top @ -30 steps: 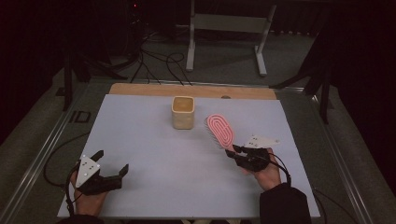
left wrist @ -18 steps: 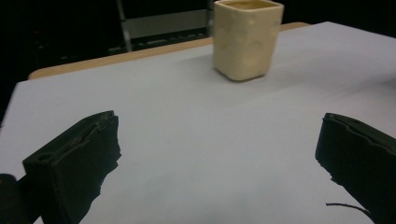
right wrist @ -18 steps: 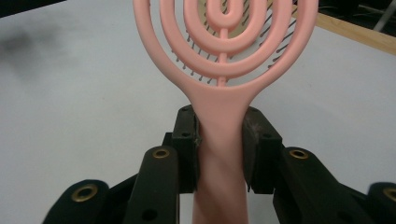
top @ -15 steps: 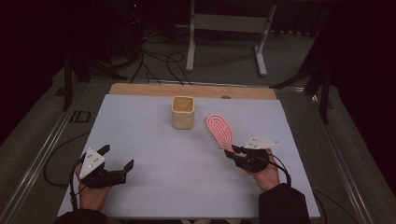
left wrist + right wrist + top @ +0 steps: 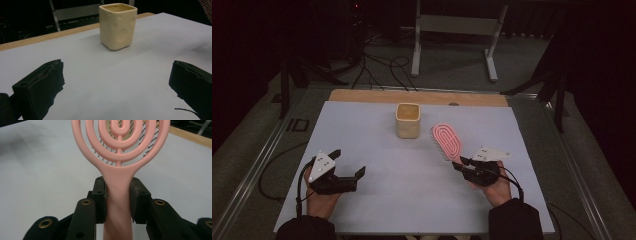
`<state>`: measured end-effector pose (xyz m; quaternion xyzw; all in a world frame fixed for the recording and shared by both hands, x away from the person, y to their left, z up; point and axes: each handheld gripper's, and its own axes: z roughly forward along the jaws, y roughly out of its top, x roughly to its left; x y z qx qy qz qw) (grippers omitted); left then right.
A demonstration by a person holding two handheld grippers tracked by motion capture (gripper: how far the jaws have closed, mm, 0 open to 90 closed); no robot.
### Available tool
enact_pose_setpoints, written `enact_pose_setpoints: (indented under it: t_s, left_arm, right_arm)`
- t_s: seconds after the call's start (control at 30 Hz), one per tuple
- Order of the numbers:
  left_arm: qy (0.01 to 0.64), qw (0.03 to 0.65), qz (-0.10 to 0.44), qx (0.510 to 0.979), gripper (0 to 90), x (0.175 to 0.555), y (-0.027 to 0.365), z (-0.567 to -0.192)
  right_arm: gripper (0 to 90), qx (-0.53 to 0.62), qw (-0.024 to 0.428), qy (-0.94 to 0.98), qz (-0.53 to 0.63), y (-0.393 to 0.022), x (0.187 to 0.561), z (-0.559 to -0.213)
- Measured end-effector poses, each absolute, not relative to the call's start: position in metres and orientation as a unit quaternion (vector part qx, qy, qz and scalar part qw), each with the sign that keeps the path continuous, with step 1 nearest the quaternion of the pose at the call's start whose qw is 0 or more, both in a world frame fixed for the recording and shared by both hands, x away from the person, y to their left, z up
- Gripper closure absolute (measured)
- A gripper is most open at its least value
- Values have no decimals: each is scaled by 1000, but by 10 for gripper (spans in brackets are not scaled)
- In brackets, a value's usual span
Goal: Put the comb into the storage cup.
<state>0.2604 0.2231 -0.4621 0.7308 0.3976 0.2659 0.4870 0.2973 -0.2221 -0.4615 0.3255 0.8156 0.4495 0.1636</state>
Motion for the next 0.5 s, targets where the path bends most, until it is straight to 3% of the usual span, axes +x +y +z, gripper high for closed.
enact_pose_setpoints:
  t_s: [0.5]
  left_arm:
    - [366, 511, 233, 742, 0, 277, 184, -441]
  right_arm:
    - [697, 319, 176, 819, 443, -215, 289, -460]
